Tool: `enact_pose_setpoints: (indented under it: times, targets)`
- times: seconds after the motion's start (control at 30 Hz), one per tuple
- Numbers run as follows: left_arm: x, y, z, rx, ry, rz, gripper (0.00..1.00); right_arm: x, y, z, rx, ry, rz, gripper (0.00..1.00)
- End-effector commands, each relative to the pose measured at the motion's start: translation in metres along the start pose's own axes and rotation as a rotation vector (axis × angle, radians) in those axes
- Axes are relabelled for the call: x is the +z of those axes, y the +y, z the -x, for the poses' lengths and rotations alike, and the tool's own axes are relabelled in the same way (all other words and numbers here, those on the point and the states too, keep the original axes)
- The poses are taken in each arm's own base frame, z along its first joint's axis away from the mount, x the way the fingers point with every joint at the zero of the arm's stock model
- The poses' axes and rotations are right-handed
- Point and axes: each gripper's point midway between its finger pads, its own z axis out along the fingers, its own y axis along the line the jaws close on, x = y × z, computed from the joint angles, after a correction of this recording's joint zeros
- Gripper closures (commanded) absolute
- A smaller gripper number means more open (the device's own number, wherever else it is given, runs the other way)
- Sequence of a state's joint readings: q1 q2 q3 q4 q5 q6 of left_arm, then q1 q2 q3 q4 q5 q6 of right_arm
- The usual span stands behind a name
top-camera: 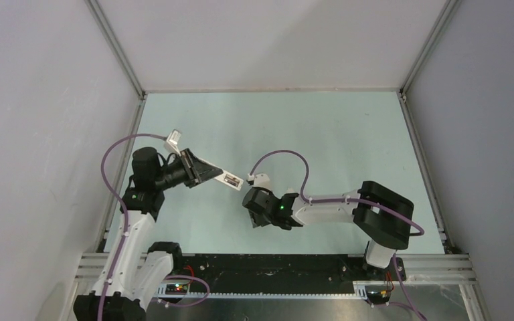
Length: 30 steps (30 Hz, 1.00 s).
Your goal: Load the batteries into the remote control
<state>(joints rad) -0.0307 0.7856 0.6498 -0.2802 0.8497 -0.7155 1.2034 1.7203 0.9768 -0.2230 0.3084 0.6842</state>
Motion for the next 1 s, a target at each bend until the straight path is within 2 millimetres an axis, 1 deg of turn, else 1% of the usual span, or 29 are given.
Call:
enact_pose_setpoints:
  times: [0.0, 0.13, 0.2, 0.27, 0.3, 0.33, 0.37, 0.43, 0.53, 0.6, 0.73, 0.8, 0.83, 0.87, 0.9, 0.93, 0.97]
  targets:
    - [-0.001, 0.004, 0.000, -0.002, 0.004, -0.011, 1.00, 0.003, -0.005, 0.014, -0.004, -0.053, -0.075, 0.51]
    - [-0.003, 0.015, 0.005, -0.021, -0.016, 0.016, 1.00, 0.008, -0.005, 0.011, -0.021, -0.043, -0.080, 0.54]
    - [-0.003, 0.018, 0.006, -0.025, -0.019, 0.023, 1.00, 0.011, -0.005, 0.009, -0.032, -0.034, -0.084, 0.59]
    - [-0.003, 0.021, 0.005, -0.030, -0.021, 0.030, 1.00, 0.012, -0.006, 0.008, -0.037, -0.026, -0.092, 0.65]
    - [-0.003, 0.022, 0.005, -0.033, -0.020, 0.033, 1.00, 0.012, -0.008, 0.007, -0.038, -0.022, -0.103, 0.72]
    - [-0.003, 0.024, 0.005, -0.036, -0.021, 0.036, 1.00, 0.012, -0.009, 0.007, -0.034, -0.022, -0.109, 0.76]
    - [-0.003, 0.025, 0.005, -0.038, -0.022, 0.039, 1.00, 0.010, -0.012, 0.008, -0.034, -0.021, -0.127, 0.85]
    - [-0.003, 0.027, 0.003, -0.041, -0.018, 0.042, 1.00, 0.007, -0.015, 0.011, -0.043, -0.031, -0.146, 0.91]
    - [-0.002, 0.030, -0.002, -0.056, -0.005, 0.042, 1.00, 0.000, -0.018, 0.016, -0.058, -0.043, -0.162, 0.94]
    - [-0.002, 0.033, -0.008, -0.069, 0.011, 0.037, 1.00, -0.006, -0.020, 0.020, -0.074, -0.052, -0.163, 0.95]
    - [-0.001, 0.040, -0.022, -0.103, 0.049, 0.030, 1.00, -0.024, -0.022, 0.030, -0.114, -0.061, -0.144, 0.95]
    - [0.000, 0.044, -0.028, -0.109, 0.061, 0.030, 1.00, -0.041, -0.022, 0.039, -0.124, -0.075, -0.117, 0.95]
    - [0.000, 0.045, -0.032, -0.105, 0.071, 0.029, 1.00, -0.045, -0.024, 0.040, -0.134, -0.073, -0.103, 0.95]
    - [0.001, 0.046, -0.034, -0.099, 0.077, 0.028, 1.00, -0.056, -0.025, 0.047, -0.133, -0.093, -0.084, 0.95]
    - [0.002, 0.046, -0.039, -0.090, 0.092, 0.024, 1.00, -0.061, -0.027, 0.048, -0.133, -0.094, -0.074, 0.95]
    - [0.003, 0.046, -0.042, -0.087, 0.103, 0.018, 1.00, -0.073, -0.030, 0.053, -0.133, -0.111, -0.062, 0.95]
    - [0.003, 0.046, -0.044, -0.085, 0.110, 0.015, 1.00, -0.079, -0.032, 0.056, -0.134, -0.120, -0.055, 0.95]
